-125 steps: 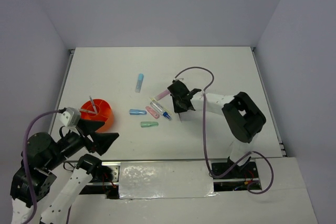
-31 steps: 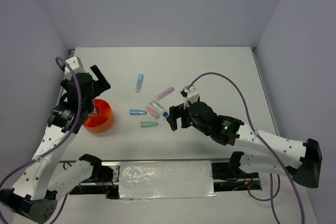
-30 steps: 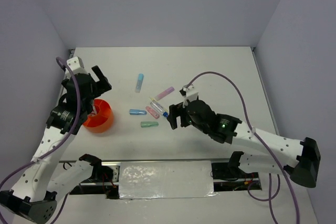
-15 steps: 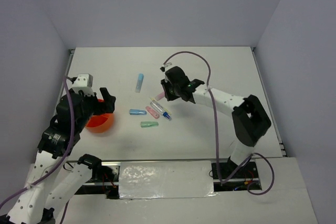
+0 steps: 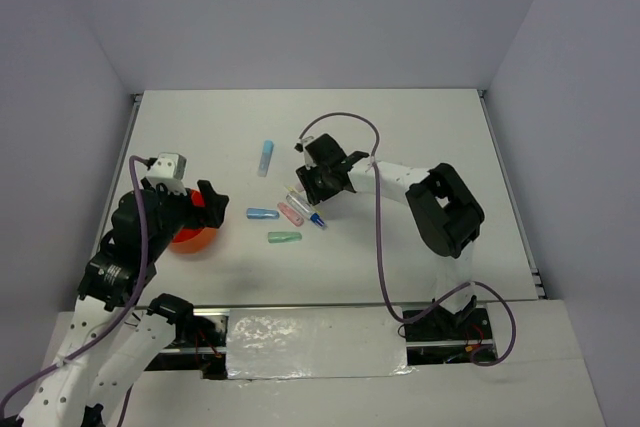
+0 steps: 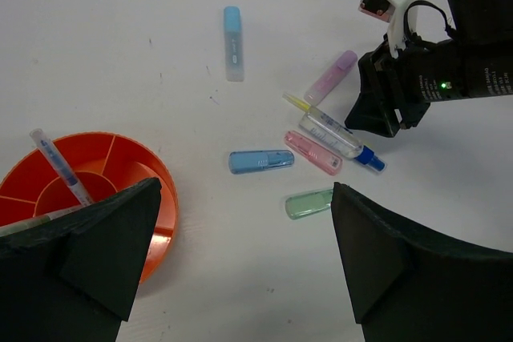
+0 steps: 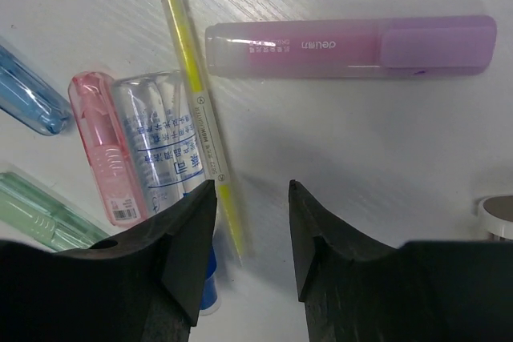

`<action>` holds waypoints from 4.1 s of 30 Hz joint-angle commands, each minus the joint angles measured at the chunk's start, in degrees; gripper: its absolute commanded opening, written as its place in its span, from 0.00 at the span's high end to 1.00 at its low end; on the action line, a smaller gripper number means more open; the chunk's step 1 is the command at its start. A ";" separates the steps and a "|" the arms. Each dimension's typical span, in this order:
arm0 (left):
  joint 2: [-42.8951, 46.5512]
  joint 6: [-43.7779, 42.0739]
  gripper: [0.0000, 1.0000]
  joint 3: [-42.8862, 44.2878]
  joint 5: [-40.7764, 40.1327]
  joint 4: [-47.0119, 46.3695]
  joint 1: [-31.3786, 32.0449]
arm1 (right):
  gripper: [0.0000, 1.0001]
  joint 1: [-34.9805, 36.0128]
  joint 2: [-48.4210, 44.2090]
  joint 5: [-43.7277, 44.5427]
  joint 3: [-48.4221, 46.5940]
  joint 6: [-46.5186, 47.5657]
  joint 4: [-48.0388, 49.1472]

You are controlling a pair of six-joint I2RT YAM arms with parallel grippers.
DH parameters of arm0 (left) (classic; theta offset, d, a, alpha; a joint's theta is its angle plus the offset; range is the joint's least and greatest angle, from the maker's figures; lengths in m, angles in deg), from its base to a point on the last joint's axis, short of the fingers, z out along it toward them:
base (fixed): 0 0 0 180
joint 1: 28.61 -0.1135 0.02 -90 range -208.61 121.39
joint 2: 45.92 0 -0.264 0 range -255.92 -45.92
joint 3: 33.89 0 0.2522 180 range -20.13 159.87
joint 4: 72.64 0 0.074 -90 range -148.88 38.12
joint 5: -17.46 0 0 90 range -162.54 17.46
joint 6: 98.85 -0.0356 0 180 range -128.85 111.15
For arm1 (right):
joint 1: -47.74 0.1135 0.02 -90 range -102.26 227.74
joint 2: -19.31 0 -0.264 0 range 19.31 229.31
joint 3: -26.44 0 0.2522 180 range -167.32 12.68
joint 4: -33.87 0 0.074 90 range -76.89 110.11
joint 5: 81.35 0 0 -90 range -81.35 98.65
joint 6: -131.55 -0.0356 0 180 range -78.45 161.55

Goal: Sort the stationery into containers
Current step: Pick up the pen from the center of the board, then place the pen in the storage box.

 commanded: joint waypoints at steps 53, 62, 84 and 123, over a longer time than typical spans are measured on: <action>0.75 5.09 0.01 1.22 7.88 -5.23 -0.09 | 1.00 4.11 -19.09 13.84 12.49 -2.26 -6.33; -5.75 23.62 0.01 2.89 33.46 -26.57 0.70 | 1.00 4.37 -48.79 9.28 18.98 -13.15 -1.68; -26.85 18.89 0.01 12.20 10.71 -40.22 35.24 | 1.00 15.88 -75.45 -1.01 29.28 -20.11 6.77; -12.53 1.76 1.00 14.40 -41.91 -12.72 35.24 | 0.00 18.26 -88.72 16.74 34.90 -17.65 -4.57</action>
